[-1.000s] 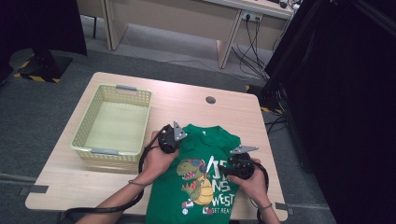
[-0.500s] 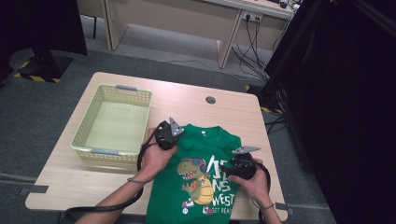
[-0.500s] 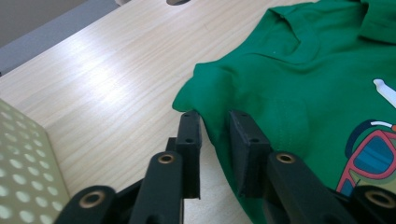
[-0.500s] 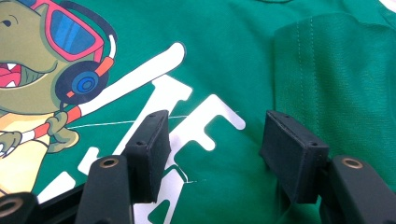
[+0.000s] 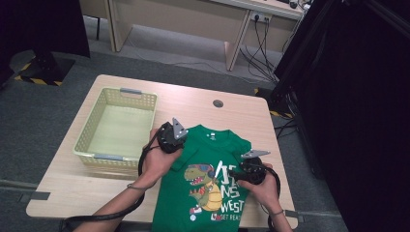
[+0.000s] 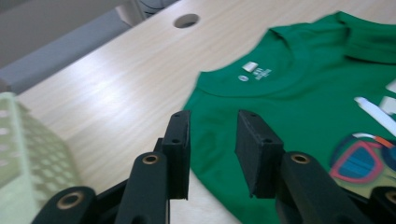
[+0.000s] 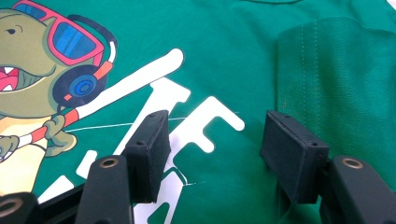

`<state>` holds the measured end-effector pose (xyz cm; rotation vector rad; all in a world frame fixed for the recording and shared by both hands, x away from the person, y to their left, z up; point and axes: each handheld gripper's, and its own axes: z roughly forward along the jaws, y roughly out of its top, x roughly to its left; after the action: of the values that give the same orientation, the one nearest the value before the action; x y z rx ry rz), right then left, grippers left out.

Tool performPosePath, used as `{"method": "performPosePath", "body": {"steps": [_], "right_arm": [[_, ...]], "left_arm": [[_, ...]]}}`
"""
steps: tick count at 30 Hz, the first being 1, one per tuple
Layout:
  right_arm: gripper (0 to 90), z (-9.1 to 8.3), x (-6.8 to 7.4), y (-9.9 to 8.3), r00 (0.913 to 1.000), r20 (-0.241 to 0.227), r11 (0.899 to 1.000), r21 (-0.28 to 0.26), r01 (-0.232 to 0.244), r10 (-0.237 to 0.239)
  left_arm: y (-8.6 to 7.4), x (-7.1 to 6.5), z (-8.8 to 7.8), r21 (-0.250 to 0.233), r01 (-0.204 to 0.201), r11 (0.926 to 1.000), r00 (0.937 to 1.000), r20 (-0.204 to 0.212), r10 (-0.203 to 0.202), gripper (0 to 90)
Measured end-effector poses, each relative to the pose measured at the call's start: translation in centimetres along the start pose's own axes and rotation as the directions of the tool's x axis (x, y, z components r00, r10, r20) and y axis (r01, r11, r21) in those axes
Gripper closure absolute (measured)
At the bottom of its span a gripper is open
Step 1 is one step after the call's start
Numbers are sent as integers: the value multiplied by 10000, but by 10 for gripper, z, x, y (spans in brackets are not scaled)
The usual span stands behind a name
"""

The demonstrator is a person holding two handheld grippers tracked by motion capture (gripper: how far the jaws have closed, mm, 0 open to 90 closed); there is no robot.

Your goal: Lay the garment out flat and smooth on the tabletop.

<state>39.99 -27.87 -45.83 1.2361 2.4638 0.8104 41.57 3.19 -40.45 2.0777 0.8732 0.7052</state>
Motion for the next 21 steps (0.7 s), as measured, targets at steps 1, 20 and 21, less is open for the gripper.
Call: {"method": "performPosePath", "body": {"steps": [1,20,21], "right_arm": [[418,0,-1,0,10000,14,10000,4,-22,22],[418,2,-11,1,9995,244,9997,-91,-221,223],[417,2,-11,1,9994,245,9997,-89,-221,223]], "left_arm": [[-1,-3,1,53,-20,10000,9999,167,19,642],[-28,-34,16,1047,-569,9929,9896,1373,422,525],[-28,-34,16,1047,-569,9929,9896,1373,422,526]]}}
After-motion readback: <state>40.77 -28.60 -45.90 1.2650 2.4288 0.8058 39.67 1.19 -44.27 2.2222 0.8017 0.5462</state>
